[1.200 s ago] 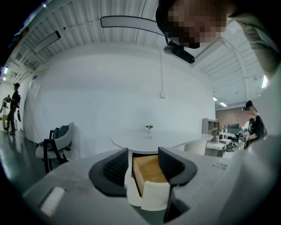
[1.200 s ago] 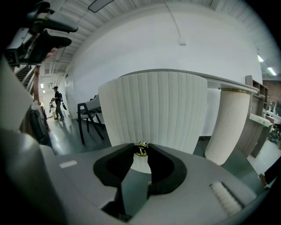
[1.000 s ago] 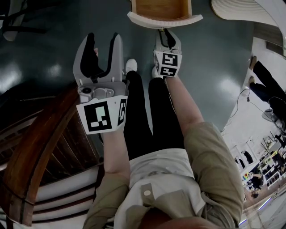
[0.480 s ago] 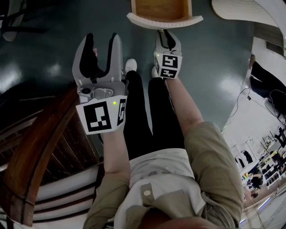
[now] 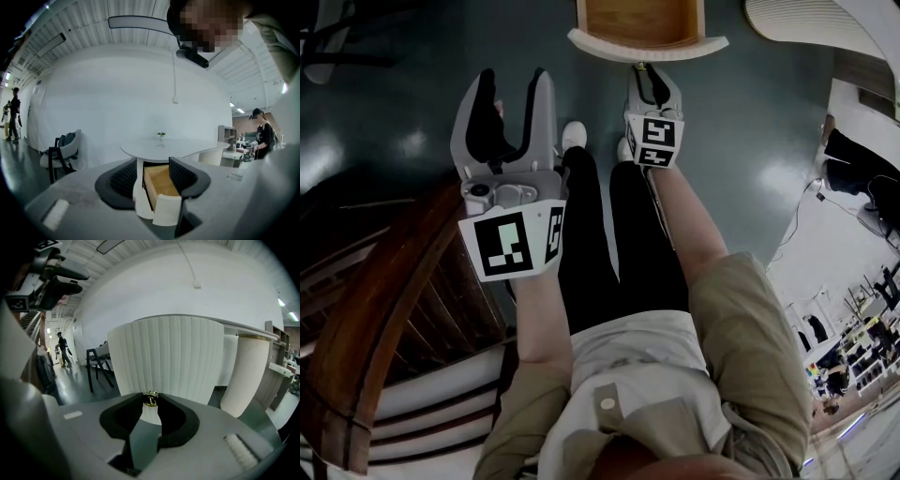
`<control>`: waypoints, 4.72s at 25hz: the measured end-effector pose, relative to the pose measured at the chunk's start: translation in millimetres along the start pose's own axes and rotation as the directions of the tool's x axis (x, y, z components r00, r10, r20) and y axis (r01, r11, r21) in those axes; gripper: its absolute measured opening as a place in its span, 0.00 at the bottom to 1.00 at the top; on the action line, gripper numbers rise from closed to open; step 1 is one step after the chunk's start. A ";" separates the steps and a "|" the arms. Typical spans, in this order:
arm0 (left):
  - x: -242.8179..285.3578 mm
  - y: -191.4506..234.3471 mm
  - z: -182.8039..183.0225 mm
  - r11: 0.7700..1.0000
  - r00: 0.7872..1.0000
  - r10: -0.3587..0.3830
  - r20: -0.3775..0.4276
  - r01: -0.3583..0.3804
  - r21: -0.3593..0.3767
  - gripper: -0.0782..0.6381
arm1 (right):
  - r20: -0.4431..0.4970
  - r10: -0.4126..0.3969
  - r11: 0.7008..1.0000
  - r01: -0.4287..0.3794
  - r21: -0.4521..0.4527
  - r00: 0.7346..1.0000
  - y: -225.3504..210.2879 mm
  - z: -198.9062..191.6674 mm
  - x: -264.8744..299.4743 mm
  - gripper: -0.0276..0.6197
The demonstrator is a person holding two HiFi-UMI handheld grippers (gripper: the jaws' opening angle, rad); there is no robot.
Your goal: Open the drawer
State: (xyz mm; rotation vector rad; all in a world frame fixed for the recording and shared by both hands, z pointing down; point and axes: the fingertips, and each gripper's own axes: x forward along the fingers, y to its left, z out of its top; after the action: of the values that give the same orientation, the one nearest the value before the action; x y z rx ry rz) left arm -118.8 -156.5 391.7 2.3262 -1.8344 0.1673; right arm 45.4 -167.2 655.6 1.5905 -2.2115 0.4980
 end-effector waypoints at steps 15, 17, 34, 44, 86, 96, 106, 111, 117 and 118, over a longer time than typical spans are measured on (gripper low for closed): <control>-4.0 2.3 -0.3 1.000 1.000 0.006 -0.004 -0.006 0.011 0.40 | 0.021 -0.008 1.000 0.009 -0.030 1.000 4.5 0.9 0.8 0.21; -4.8 -0.1 -1.6 1.000 1.000 0.005 -0.008 -0.005 0.012 0.40 | 0.029 -0.013 0.999 0.014 -0.039 1.000 4.9 2.4 1.1 0.21; -9.2 -21.7 -4.8 1.000 1.000 0.009 -0.026 -0.009 0.008 0.40 | 0.086 0.018 0.999 -0.014 -0.041 0.996 -5.7 30.7 -23.3 0.33; -7.7 -40.8 48.3 1.000 1.000 -0.001 0.027 0.001 0.012 0.40 | 0.100 0.000 0.999 0.005 -0.050 0.995 -28.8 79.4 -59.2 0.32; -63.2 -66.9 285.4 0.972 0.961 -0.138 0.239 0.085 0.221 0.11 | 0.540 -0.042 0.987 0.119 -0.108 0.841 -39.8 470.8 -324.7 0.05; -74.4 -55.9 288.8 0.978 0.957 -0.103 0.273 0.048 0.202 0.11 | 0.547 -0.044 0.989 0.115 -0.097 0.836 -34.1 469.4 -327.7 0.05; -74.6 -59.3 288.1 0.977 0.954 -0.110 0.278 0.053 0.206 0.11 | 0.560 -0.037 0.989 0.109 -0.096 0.827 -34.1 471.3 -329.1 0.05; -72.8 -58.7 290.4 0.976 0.952 -0.113 0.285 0.052 0.213 0.11 | 0.565 -0.023 0.984 0.119 -0.133 0.825 -29.9 471.5 -329.0 0.04; -68.1 -59.8 289.4 0.972 0.955 -0.120 0.271 0.057 0.229 0.11 | 0.560 -0.010 0.983 0.110 -0.144 0.828 -27.6 472.2 -325.2 0.04; -67.8 -60.0 289.6 0.972 0.955 -0.121 0.272 0.058 0.227 0.11 | 0.559 -0.006 0.983 0.107 -0.148 0.829 -26.5 472.3 -324.6 0.04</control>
State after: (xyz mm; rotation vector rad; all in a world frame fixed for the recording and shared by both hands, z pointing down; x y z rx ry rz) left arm -82.1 -137.9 91.0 2.7030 -1.9144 0.0202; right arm 123.1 -138.5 87.8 1.8706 -2.5092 -0.2174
